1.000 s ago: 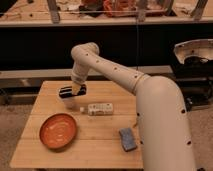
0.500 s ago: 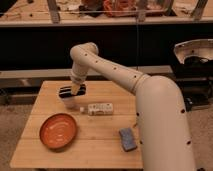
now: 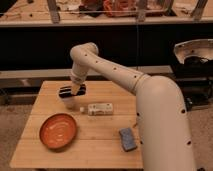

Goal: Place the eraser in the ceramic cup

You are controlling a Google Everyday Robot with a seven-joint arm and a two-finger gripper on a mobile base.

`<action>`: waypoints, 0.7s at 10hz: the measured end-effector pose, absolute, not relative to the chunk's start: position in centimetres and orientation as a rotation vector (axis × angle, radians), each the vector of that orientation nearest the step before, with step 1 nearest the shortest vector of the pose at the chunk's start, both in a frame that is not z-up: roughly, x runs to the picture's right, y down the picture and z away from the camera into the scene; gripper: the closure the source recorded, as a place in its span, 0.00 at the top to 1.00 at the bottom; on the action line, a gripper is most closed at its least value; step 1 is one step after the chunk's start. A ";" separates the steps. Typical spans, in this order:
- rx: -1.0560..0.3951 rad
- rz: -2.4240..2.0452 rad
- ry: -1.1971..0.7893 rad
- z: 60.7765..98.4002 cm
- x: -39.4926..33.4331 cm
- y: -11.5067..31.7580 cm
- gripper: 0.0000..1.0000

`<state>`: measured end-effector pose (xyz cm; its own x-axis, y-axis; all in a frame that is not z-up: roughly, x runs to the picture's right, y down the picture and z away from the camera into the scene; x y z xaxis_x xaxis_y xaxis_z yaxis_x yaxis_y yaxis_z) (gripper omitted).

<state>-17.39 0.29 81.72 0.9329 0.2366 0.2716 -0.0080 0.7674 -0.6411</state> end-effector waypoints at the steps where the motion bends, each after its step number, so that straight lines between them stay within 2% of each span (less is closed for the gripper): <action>1: -0.686 0.137 -0.351 81.7 -17.5 0.3 0.27; 4: -0.683 0.142 -0.349 81.7 -17.5 0.3 0.32; 5: -0.682 0.146 -0.347 81.8 -17.5 0.3 0.30; 7: -0.679 0.148 -0.346 81.8 -17.5 0.3 0.20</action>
